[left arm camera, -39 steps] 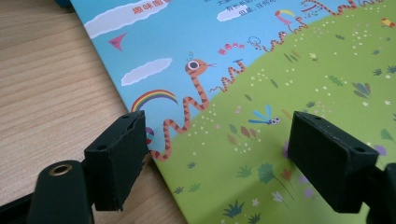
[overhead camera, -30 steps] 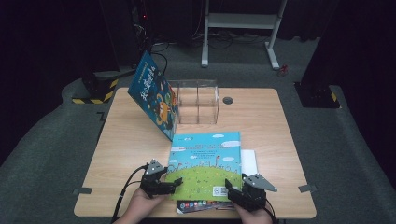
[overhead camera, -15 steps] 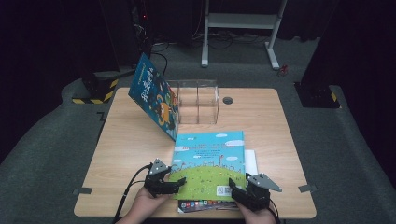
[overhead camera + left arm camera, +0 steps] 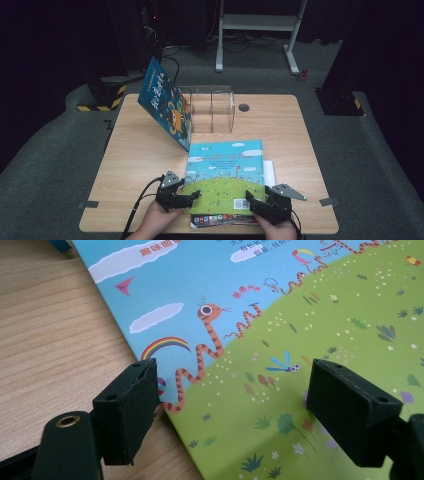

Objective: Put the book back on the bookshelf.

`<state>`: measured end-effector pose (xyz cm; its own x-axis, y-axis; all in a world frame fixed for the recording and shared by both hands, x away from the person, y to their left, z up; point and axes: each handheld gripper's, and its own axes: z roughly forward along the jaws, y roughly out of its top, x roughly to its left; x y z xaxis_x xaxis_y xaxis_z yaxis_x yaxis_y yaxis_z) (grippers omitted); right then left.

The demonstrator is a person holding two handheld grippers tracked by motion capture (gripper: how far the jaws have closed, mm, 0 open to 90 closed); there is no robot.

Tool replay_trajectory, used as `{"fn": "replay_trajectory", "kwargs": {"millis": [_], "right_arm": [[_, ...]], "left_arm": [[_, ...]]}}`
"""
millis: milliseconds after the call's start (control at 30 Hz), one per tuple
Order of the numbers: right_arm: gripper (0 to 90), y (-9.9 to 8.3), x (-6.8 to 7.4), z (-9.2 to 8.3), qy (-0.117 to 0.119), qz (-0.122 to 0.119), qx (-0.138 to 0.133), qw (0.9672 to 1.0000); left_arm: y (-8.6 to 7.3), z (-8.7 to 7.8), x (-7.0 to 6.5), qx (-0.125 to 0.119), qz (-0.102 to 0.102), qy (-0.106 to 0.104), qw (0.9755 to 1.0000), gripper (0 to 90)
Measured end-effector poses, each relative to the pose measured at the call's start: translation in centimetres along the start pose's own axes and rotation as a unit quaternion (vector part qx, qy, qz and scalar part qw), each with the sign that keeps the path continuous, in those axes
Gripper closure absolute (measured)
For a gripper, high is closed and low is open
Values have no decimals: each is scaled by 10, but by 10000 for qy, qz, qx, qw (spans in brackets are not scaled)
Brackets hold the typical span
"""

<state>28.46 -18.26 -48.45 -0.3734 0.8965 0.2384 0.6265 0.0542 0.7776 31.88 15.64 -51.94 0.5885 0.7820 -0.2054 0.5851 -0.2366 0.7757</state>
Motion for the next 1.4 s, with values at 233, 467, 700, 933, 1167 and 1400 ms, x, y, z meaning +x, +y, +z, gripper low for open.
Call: {"fn": "replay_trajectory", "kwargs": {"millis": [233,467,700,933,1167,1400], "right_arm": [[295,0,-4,-1,201,156,67,9997],[371,2,-5,-8,192,230,80,9995],[449,6,-1,-21,402,66,-311,9987],[450,0,-11,-15,423,286,-138,9986],[449,-1,-12,-14,400,302,-120,9987],[451,-1,-11,-15,383,293,-108,9988]], "left_arm": [[1,2,-3,-21,33,-21,10000,214],[3,5,-3,-9,7,-73,10000,213],[12,13,-39,-537,350,-768,9950,361],[20,20,-45,-298,499,-557,9968,350],[20,8,-23,-137,494,-151,9986,324],[4,-5,-7,157,415,194,9988,282]]}}
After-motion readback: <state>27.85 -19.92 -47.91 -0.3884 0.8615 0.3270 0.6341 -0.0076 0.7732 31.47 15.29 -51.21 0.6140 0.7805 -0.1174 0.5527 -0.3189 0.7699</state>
